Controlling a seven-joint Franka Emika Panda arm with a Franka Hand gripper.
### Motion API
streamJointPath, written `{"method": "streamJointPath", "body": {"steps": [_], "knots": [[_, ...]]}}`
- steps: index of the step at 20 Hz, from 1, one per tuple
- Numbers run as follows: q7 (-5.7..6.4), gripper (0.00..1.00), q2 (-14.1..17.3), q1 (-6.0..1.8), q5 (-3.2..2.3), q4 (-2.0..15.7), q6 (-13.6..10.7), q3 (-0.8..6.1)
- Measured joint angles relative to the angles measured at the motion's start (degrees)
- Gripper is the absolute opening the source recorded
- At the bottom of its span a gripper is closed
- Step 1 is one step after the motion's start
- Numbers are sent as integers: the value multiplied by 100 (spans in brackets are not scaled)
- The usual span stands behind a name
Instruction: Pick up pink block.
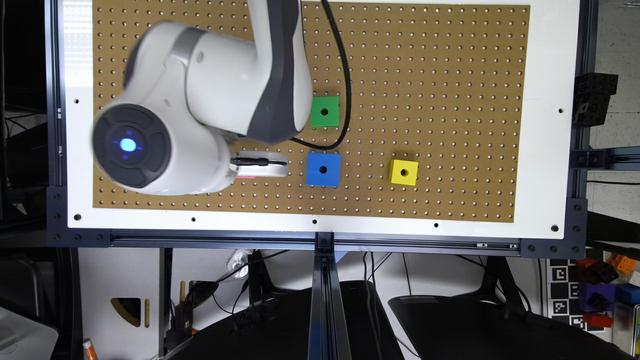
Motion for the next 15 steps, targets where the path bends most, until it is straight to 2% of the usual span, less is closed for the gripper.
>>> {"method": "streamJointPath", "body": {"steps": [5, 9, 11, 15], "knots": [[0, 0, -58, 0, 0, -11, -55, 0], [0, 0, -430, 0, 1, -4, -379, 1], [0, 0, -520, 0, 1, -6, -473, 1], [0, 0, -511, 0, 1, -11, -475, 1]]}}
